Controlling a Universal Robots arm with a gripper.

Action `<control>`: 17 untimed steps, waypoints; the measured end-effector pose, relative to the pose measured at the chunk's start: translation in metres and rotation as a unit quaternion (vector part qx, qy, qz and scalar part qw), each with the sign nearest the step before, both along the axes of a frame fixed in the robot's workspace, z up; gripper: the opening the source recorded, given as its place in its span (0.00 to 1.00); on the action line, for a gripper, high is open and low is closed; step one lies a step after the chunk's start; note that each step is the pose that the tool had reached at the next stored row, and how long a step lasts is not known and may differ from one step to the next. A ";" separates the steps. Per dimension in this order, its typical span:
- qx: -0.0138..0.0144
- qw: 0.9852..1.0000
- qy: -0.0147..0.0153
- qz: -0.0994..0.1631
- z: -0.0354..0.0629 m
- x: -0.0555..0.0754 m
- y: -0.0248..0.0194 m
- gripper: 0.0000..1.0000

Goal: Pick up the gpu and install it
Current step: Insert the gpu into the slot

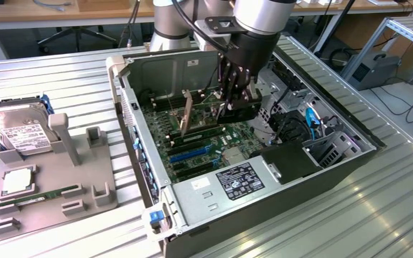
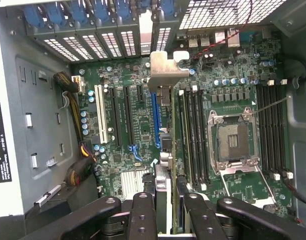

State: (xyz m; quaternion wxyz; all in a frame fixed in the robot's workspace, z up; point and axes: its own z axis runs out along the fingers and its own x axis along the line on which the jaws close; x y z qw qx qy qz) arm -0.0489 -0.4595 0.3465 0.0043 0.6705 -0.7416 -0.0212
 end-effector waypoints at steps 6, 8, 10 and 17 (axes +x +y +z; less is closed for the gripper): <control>0.000 1.000 0.000 0.000 -0.0009 0.000 -0.0007 0.27; 0.000 1.000 0.000 0.000 -0.0011 0.000 -0.0009 0.27; 0.000 1.000 0.000 0.000 -0.0014 0.000 -0.0011 0.27; 0.000 1.000 0.000 0.000 -0.0025 -0.002 -0.0021 0.27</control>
